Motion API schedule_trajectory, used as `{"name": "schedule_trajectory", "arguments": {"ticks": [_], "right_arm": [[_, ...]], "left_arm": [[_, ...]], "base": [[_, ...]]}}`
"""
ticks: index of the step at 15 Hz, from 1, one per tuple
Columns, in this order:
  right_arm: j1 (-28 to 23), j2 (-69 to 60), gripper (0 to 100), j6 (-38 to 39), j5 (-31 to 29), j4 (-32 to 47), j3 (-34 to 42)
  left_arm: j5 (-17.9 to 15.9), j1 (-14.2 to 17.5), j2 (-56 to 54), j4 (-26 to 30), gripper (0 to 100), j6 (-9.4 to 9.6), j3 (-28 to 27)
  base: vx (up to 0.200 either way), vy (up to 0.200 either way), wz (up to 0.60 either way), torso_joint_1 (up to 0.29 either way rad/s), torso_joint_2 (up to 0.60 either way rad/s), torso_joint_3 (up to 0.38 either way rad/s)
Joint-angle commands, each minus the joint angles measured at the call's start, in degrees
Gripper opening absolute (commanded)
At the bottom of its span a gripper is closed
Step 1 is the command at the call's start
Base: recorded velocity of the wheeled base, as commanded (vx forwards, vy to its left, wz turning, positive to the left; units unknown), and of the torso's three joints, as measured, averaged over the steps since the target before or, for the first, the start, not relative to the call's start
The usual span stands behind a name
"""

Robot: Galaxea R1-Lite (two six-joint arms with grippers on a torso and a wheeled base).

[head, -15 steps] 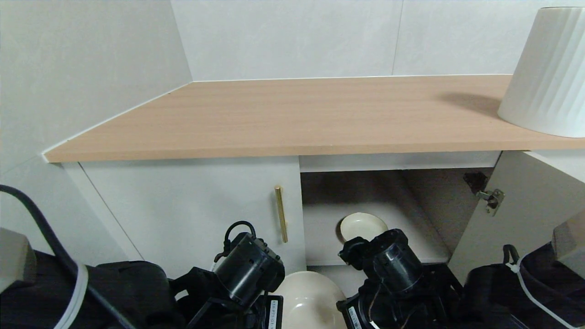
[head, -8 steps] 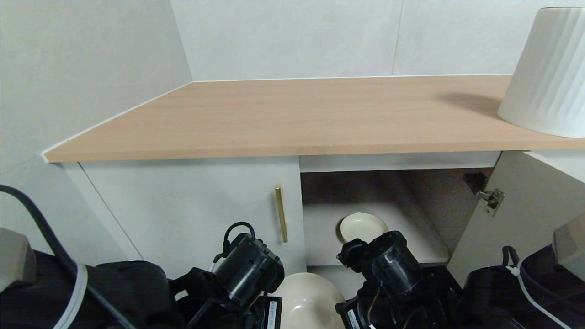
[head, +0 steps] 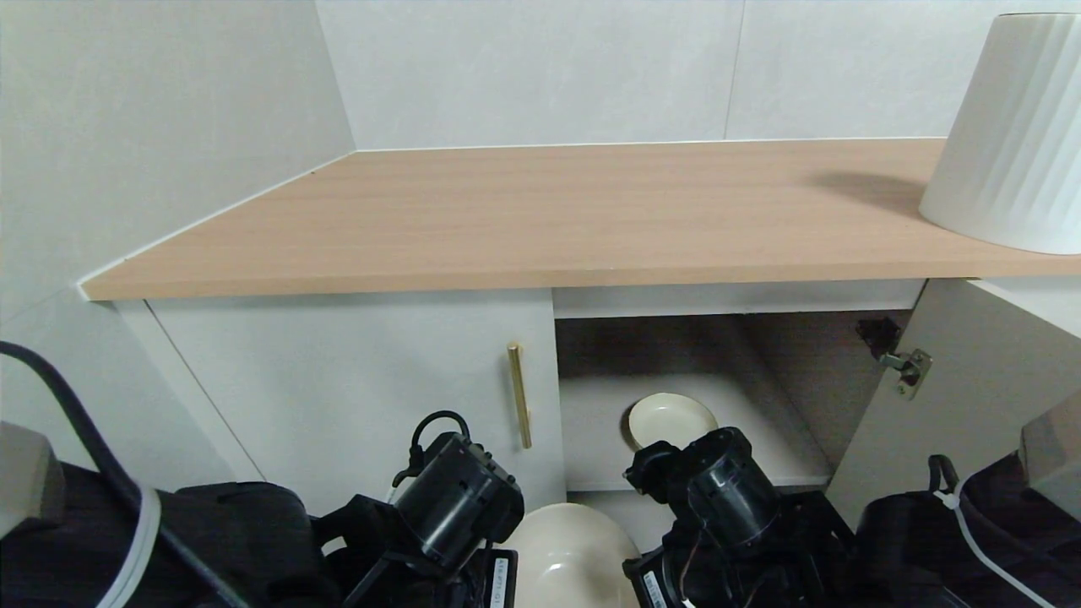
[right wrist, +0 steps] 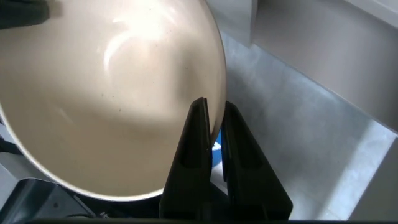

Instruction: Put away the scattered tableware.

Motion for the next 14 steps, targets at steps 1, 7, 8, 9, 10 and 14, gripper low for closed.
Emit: {"name": "schedule_trajectory", "arguments": {"ticks": [1,7,8,9,10,14], "right_arm": [[0.1,0.0,0,0.0,0.1,-0.2,0.0],[-0.2,1.3,0,-0.2,-1.2,-0.2,0.0],[-0.9,2.3,0,-0.5,-3.1,0.1,0.0],[-1.9,3.5,0,-1.3,-5.1,0.6,-0.6],[-3.2,4.7,0,-1.9,-6.9,1.7,-1.5],[-9.4,6.2,0,-0.1,-10.2,7.5,-7.2]], "left_arm": [[-0.2,0.0,-0.1,-0.3,100,-0.15,-0.2],[-0.2,0.0,0.2,-0.3,100,-0.15,-0.3],[-0.2,0.0,0.2,-0.3,100,-0.15,-0.3],[-0.1,0.0,0.3,-0.3,100,-0.15,-0.2],[-0.1,0.0,0.3,-0.3,100,-0.15,-0.2],[0.1,0.0,0.2,-0.3,100,-0.15,-0.2]], "base": [[0.000,0.000,0.00,0.000,0.00,0.000],[0.000,0.000,0.00,0.000,0.00,0.000],[0.000,0.000,0.00,0.000,0.00,0.000],[0.000,0.000,0.00,0.000,0.00,0.000],[0.000,0.000,0.00,0.000,0.00,0.000],[0.000,0.000,0.00,0.000,0.00,0.000]]}}
